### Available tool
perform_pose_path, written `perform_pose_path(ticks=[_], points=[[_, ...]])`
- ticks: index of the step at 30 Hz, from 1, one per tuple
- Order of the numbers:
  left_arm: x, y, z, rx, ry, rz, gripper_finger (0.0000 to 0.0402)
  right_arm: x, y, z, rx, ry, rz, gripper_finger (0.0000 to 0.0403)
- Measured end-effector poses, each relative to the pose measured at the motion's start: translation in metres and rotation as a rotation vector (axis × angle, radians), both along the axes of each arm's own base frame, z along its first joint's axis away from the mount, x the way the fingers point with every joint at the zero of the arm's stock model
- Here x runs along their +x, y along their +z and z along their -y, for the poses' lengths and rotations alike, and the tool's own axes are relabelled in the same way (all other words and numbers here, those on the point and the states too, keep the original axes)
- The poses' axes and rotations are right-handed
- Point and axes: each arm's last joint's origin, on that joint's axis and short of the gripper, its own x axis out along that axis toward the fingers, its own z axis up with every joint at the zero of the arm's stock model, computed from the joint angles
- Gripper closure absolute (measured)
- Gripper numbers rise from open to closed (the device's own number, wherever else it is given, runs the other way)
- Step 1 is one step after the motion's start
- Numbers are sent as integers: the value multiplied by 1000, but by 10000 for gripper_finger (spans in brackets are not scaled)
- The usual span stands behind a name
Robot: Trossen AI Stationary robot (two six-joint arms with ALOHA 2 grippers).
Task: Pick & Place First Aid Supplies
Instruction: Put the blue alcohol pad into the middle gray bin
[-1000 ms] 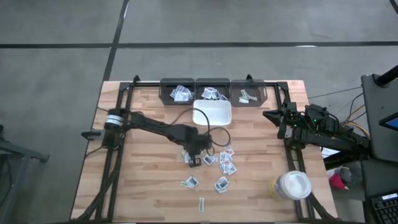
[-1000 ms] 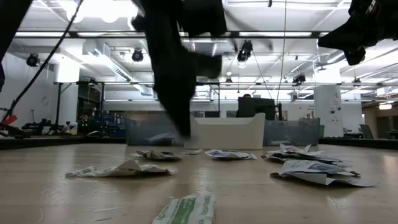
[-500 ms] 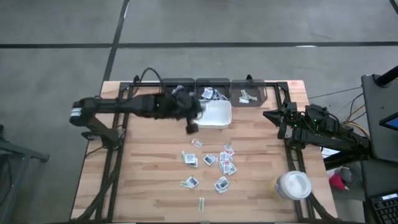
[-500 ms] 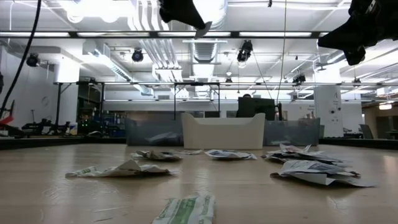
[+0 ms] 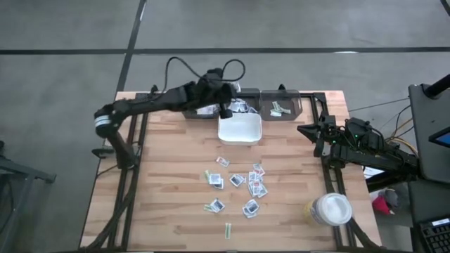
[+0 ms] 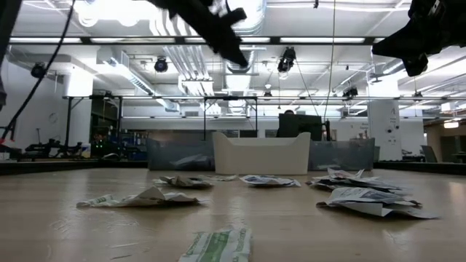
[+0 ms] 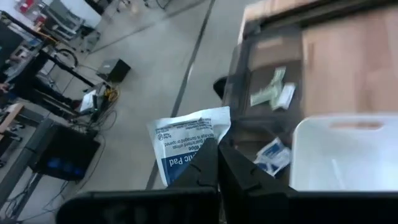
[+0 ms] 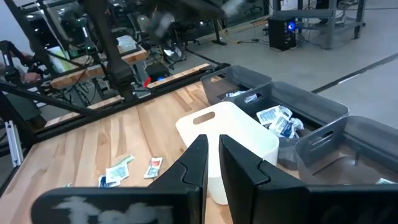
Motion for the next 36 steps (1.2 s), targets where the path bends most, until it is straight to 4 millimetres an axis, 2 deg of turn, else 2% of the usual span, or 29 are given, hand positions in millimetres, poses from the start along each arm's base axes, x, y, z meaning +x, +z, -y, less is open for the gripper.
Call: perform_pose_path(ticks=[5, 9, 18, 27, 33, 36], points=[[15, -39, -36, -21, 17, -85, 401, 0, 0, 0, 4, -1, 1, 364], [26, -59, -62, -94, -12, -123, 401, 0, 0, 0, 4, -1, 1, 364], [58, -90, -113, -291, 11, -250, 401, 0, 0, 0, 11, -2, 2, 364], [81, -121, -132, -464, -24, -326, 401, 0, 0, 0, 11, -3, 2, 364], [81, -125, -132, -497, -33, -317, 401, 0, 0, 1, 6, -39, 0, 364], [79, -128, -130, -555, -66, -320, 388, -1, 0, 2, 3, -58, 0, 364]])
